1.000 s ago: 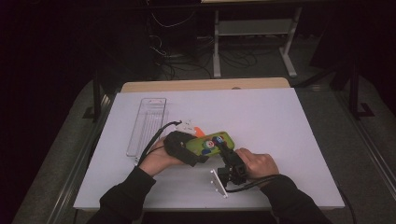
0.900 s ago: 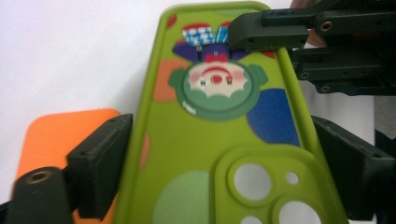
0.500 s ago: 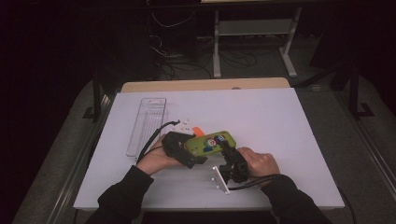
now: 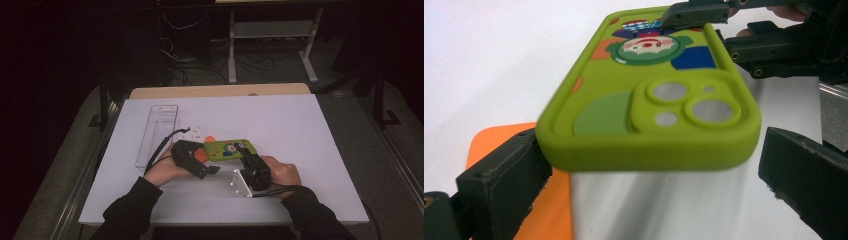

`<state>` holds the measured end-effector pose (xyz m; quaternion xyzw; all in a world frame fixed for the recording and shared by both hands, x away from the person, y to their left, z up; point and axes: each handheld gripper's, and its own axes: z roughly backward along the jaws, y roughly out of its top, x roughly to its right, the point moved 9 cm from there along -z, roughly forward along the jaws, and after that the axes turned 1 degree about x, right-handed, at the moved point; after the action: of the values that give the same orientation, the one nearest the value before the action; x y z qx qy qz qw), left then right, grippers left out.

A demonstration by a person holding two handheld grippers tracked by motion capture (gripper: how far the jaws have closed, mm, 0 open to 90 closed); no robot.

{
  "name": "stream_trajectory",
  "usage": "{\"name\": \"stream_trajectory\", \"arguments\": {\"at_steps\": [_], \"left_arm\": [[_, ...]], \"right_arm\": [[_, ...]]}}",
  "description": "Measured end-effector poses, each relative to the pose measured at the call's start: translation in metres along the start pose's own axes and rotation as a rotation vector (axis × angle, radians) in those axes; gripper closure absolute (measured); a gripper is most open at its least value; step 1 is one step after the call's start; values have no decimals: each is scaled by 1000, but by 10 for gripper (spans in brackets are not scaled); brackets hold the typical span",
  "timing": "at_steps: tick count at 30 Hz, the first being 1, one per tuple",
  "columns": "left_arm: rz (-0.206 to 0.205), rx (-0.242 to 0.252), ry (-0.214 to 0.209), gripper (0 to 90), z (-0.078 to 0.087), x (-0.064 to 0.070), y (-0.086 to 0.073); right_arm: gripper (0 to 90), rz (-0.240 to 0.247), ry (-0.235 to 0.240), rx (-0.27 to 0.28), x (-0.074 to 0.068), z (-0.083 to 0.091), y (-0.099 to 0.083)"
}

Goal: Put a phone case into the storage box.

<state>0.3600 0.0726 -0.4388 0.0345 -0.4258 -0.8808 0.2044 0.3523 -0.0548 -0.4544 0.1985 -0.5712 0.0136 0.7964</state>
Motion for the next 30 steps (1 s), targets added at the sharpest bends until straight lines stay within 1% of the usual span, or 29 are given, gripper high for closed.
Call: {"name": "stream_trajectory", "arguments": {"at_steps": [2, 3, 4, 5, 6, 8, 9, 10, 11, 12, 13, 15, 16, 17, 18, 19, 20, 21, 23, 24, 25, 26, 27, 28, 29, 30], "left_arm": [[-5, 6, 2, 3, 0, -1, 0], [-2, 4, 1, 3, 0, -1, 0], [-3, 3, 3, 3, 1, -1, 0], [-4, 3, 4, 3, 1, -1, 0], [-7, 4, 7, 3, 1, -2, 0], [-28, 3, 10, 3, 1, -4, 1], [-34, 3, 10, 3, 1, -5, 1], [-35, 3, 10, 3, 1, -5, 1], [-12, 1, 8, 3, 1, -3, 0], [-6, -1, 7, 3, 1, -2, -1], [-10, -3, 9, 3, 1, -2, -1], [-8, -1, 12, 3, 0, -2, 0], [-8, -1, 11, 3, 0, -2, -1], [11, 14, 11, 3, -1, -1, 1], [19, 21, 11, 3, -1, -1, 1], [19, 22, 12, 3, -1, -1, 1], [-3, 22, 13, 3, -1, -2, 2], [-13, 22, 16, 3, -1, -3, 2], [5, 25, 19, 3, -1, -2, 2], [-1, 21, 24, 3, 0, -3, 2], [-1, 23, 24, 3, 0, -4, 2], [-11, 17, 26, 3, 0, -5, 1], [-18, 15, 29, 3, 1, -6, 1], [-30, 14, 29, 3, 1, -7, 1], [-34, 17, 29, 3, 1, -7, 2], [-28, 18, 33, 3, 1, -7, 2]], "right_arm": [[759, -28, 9, -2, 1, 0, -1], [759, -37, 5, 0, 2, 0, -1], [759, -47, 16, 2, 2, 0, -1], [759, -80, 13, 5, 2, -1, -1], [759, -83, 18, 5, 2, 0, -1], [759, -111, 21, 5, 4, 0, -1], [759, -133, 32, 5, 4, 1, -1], [759, -138, 34, 9, 5, 0, -2], [759, -146, 41, 8, 5, 0, -2], [759, -167, 46, 11, 6, 0, -3], [759, -174, 49, 11, 7, 0, -4], [759, -210, 64, 13, 8, -1, -5], [759, -221, 74, 12, 8, 0, -6], [759, -294, 87, 4, 6, 1, -5], [759, -317, 93, 5, 7, 1, -5], [758, -343, 103, 8, 7, 1, -6], [759, -384, 105, 14, 6, 0, -4], [759, -401, 118, 12, 6, 0, -5], [758, -430, 129, 16, 7, 0, -6], [759, -443, 130, 18, 8, -1, -6], [758, -460, 144, 17, 8, -1, -7], [758, -481, 154, 15, 8, -1, -7], [758, -483, 158, 17, 8, -2, -8], [758, -507, 169, 14, 9, -3, -9], [758, -542, 184, 13, 9, -2, -9], [758, -588, 198, 22, 9, -2, -8]]}}
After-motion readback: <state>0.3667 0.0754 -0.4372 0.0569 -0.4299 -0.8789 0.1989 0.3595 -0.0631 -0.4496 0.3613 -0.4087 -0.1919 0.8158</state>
